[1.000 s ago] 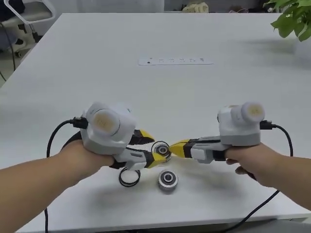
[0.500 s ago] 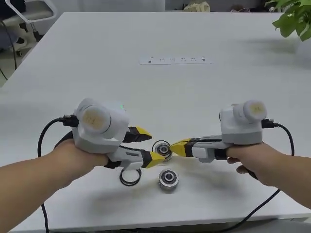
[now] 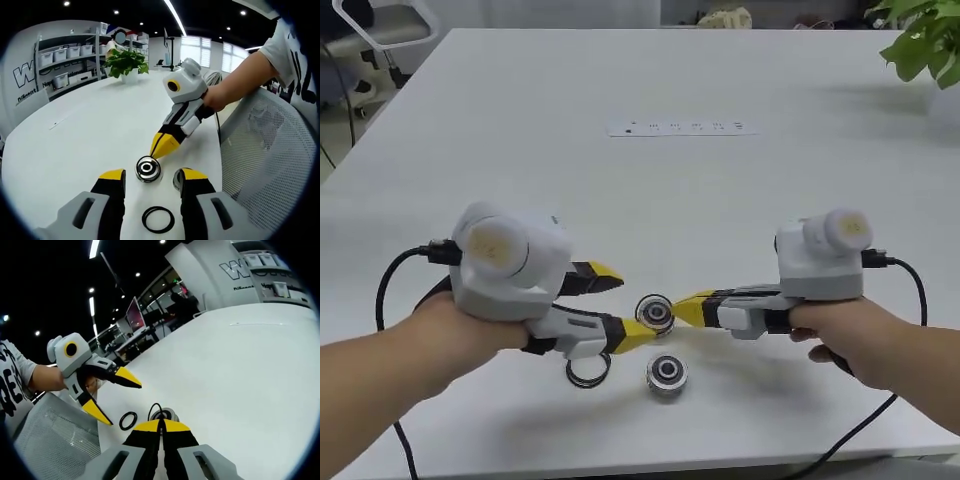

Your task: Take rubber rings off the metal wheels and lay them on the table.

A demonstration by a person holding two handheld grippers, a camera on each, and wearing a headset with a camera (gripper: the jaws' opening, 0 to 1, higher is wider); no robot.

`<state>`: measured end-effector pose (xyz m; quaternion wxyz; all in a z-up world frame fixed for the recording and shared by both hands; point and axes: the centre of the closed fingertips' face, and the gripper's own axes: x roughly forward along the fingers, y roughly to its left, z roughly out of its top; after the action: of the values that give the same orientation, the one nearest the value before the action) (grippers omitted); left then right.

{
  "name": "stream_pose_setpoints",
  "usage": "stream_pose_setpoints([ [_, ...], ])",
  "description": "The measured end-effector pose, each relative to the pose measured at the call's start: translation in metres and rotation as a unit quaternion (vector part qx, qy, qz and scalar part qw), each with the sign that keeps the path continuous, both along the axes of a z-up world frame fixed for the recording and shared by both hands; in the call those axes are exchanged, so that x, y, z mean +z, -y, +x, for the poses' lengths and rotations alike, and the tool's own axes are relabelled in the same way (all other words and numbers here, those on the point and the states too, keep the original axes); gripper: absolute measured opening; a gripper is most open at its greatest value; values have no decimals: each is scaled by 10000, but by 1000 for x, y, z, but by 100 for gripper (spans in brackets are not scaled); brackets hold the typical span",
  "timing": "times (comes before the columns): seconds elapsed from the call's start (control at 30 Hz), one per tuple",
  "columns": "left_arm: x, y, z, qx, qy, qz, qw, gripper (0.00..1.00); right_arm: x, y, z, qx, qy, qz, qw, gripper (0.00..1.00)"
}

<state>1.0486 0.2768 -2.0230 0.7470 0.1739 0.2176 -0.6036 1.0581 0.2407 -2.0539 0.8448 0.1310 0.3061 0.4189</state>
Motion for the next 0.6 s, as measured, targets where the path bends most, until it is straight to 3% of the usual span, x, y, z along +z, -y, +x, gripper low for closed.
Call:
stream_pose_setpoints([
  [0.6,8,-18,-13,89,-45,-78,9999,47,7,-7,-3,56,-33,131,9999,0],
])
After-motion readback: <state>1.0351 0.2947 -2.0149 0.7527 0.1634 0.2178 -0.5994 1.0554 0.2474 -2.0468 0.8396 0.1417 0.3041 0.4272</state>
